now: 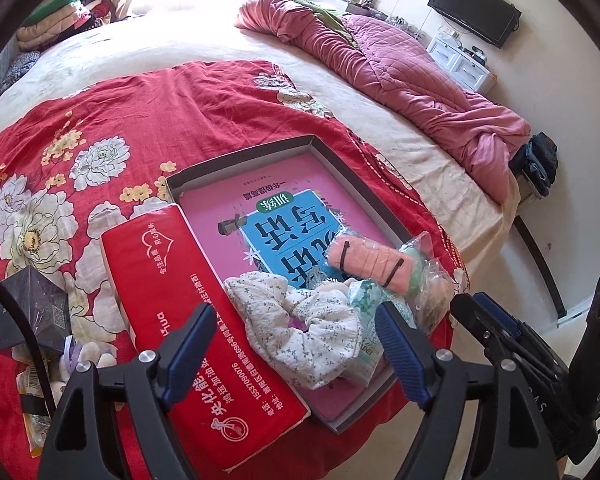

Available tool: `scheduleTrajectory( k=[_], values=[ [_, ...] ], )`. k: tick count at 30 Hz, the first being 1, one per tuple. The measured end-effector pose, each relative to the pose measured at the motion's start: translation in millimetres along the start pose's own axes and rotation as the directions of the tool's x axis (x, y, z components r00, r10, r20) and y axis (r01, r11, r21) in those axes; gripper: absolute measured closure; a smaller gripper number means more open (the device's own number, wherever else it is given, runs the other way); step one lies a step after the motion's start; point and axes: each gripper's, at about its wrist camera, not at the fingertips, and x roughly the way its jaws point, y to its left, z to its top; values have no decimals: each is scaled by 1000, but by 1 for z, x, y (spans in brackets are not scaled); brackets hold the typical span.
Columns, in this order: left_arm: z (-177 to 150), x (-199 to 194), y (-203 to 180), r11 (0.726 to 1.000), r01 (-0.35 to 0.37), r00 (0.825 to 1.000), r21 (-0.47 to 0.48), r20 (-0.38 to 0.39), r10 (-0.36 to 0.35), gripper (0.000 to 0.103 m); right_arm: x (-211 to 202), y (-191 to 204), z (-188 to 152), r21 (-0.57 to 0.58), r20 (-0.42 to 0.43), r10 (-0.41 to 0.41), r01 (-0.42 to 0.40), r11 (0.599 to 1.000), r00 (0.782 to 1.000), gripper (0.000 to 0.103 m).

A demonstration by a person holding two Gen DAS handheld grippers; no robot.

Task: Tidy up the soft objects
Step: 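Withdraw both open tools from the tray back over the pile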

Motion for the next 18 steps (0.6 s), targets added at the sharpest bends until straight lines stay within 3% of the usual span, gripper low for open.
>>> scheduleTrajectory(
  k=[18],
  values=[
    [-12,-29,7,996,-91,996,20,23,91,15,-13,17,-1,-16,-10,-25,24,1000,1000,29]
  ],
)
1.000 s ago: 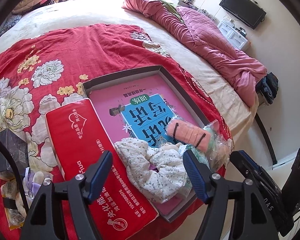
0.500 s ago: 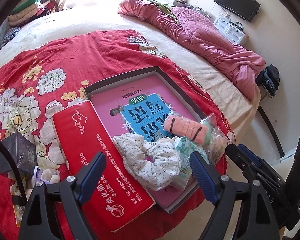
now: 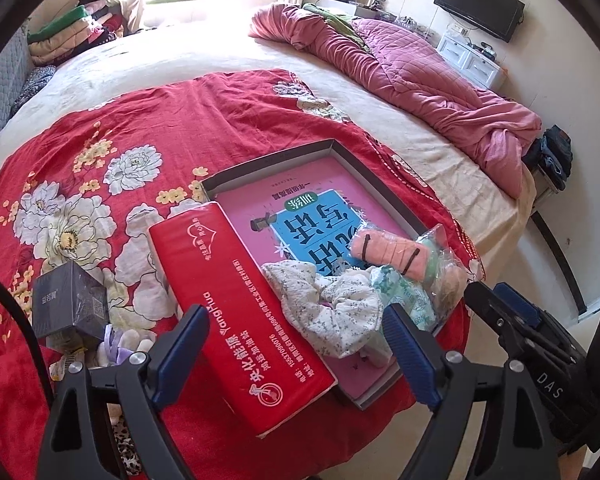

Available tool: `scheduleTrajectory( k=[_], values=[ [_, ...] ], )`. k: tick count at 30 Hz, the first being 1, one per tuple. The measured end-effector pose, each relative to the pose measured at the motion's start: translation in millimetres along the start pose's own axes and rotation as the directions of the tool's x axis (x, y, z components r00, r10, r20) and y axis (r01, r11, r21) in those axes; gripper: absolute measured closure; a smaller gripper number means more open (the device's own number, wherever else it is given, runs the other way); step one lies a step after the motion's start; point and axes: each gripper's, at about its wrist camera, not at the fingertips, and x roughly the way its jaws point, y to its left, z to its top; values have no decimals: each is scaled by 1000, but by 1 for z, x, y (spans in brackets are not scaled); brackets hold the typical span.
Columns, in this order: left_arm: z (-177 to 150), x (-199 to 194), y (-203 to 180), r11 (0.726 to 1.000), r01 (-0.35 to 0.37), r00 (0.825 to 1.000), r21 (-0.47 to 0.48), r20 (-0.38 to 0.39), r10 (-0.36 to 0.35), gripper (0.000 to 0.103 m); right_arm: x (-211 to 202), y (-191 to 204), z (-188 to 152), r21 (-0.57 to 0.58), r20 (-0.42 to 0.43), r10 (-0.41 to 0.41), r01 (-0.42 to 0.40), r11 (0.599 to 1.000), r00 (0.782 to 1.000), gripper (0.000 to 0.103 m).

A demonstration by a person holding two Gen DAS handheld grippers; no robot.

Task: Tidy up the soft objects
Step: 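Withdraw both open tools from the tray back over the pile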

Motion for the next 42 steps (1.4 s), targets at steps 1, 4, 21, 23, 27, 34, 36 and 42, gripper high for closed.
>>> scheduleTrajectory(
  k=[1,4,21,23,27,34,36,42],
  values=[
    [-1,-2,2,1000,-6,1000,-2,5,6,15,0,2,0,-3,-2,-3,3,1000,1000,29],
    [-3,-7,7,1000,-15,1000,-4,10,15,15,-1,6,0,-9,-6,-10,10,1000,1000,26],
    [-19,-28,27,998,-52,999,-29,12,53,15,-11,24,-2,-22,-4,-36,36,999,999,26],
    [-21,-31,30,998,-56,998,-31,13,56,15,-13,27,-2,-24,-2,-35,35,999,999,26],
    [-25,-38,36,997,-58,998,-45,17,59,15,-17,36,-2,-39,3,-28,28,999,1000,26],
    [-28,-54,47,996,-60,997,-61,39,63,15,-22,58,-4,-80,5,-11,11,997,1000,25],
    [-30,-58,50,996,-57,997,-65,42,60,15,-23,62,-5,-86,8,-16,17,996,1000,25],
    [-37,-69,68,994,-55,997,-94,48,60,15,-26,81,-8,-138,9,-9,10,990,1000,25]
  ],
)
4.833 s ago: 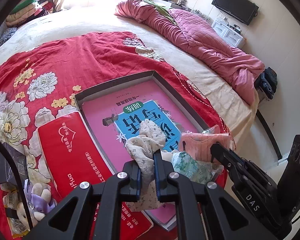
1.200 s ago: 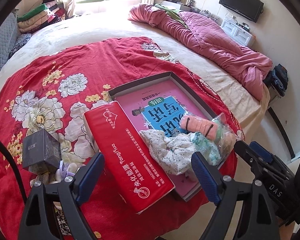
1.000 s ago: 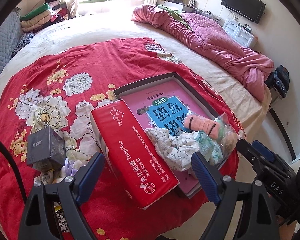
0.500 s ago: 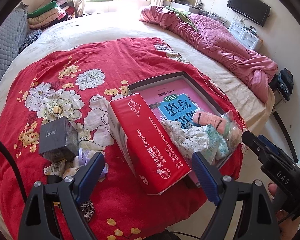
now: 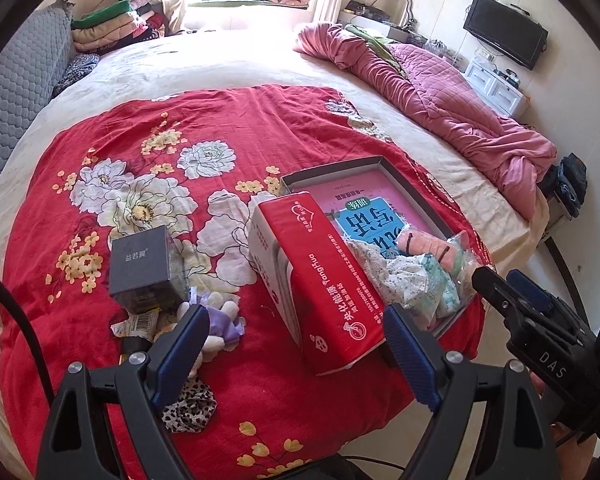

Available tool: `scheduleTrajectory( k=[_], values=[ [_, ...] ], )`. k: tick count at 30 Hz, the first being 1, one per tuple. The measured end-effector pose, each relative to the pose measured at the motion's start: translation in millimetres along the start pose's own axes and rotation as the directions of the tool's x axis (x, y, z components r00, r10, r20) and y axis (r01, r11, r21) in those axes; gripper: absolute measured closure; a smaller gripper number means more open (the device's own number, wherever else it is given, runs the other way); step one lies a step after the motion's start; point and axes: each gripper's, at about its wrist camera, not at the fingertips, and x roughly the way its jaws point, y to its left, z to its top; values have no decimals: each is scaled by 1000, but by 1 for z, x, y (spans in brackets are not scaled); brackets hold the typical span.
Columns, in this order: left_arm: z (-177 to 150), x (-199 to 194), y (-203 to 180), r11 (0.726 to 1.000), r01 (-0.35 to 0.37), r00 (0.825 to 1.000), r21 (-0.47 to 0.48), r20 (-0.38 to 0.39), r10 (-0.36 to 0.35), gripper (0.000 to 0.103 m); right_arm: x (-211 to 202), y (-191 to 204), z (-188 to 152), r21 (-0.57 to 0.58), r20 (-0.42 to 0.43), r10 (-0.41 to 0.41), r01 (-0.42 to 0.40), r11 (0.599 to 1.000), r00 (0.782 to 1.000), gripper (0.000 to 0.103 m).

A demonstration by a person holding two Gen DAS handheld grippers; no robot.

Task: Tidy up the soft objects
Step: 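Withdraw both open tools from the tray back over the pile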

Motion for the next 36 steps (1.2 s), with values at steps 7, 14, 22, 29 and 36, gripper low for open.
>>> scheduleTrajectory(
  k=[7,14,22,29,36],
  values=[
    [-1,-19,47,997,-33,999,-71,18,34,15,-2,38,-3,-79,-1,42,-42,996,999,25],
    [-3,-43,97,988,-71,996,-135,43,77,15,-5,80,-8,-168,12,90,-87,982,996,25],
    [-11,-57,139,973,-94,993,-211,54,108,15,-6,115,-16,-238,-6,130,-128,963,991,25],
    [-23,-60,157,964,-108,992,-242,43,122,15,-6,142,-26,-291,-29,165,-166,942,986,25],
    [-34,-59,166,960,-121,991,-253,29,132,15,-5,164,-41,-334,-63,198,-208,919,978,25]
  ],
)
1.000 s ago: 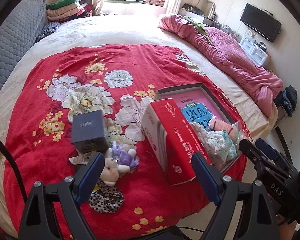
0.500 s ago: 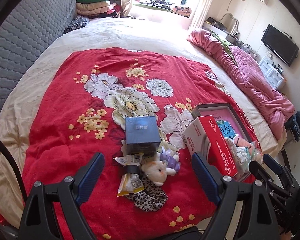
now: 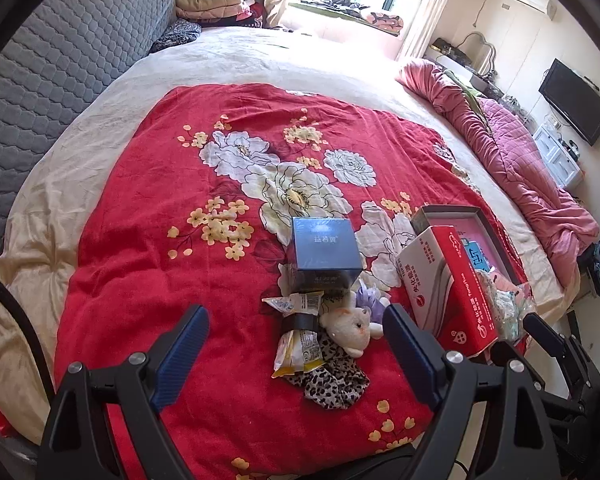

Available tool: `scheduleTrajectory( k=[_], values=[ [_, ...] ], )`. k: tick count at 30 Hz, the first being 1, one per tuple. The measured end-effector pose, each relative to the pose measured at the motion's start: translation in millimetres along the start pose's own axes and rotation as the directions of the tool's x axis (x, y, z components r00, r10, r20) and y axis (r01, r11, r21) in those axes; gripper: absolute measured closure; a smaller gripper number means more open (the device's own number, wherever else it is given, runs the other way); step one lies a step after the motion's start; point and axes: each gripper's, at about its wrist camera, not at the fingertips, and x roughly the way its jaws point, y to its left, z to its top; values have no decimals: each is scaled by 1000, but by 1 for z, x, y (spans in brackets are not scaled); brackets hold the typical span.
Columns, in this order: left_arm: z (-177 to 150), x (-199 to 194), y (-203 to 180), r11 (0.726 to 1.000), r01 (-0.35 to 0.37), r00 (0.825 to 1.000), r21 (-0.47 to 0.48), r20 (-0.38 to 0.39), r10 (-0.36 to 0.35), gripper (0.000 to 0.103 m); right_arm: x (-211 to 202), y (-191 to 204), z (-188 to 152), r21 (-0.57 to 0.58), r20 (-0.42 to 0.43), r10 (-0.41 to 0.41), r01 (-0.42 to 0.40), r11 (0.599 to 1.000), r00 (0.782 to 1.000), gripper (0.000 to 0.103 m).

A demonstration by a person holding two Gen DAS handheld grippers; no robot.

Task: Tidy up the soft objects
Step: 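Withdraw both open tools from the tray back over the pile, then close the left tool on the yellow snack bag while the right tool reaches toward the leopard-print cloth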

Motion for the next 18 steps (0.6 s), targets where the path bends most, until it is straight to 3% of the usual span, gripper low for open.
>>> scheduleTrajectory(
  k=[18],
  values=[
    [-21,37,14,1000,-19,997,-15,-82,18,15,52,37,-26,-142,-139,60,-80,987,988,25]
  ],
)
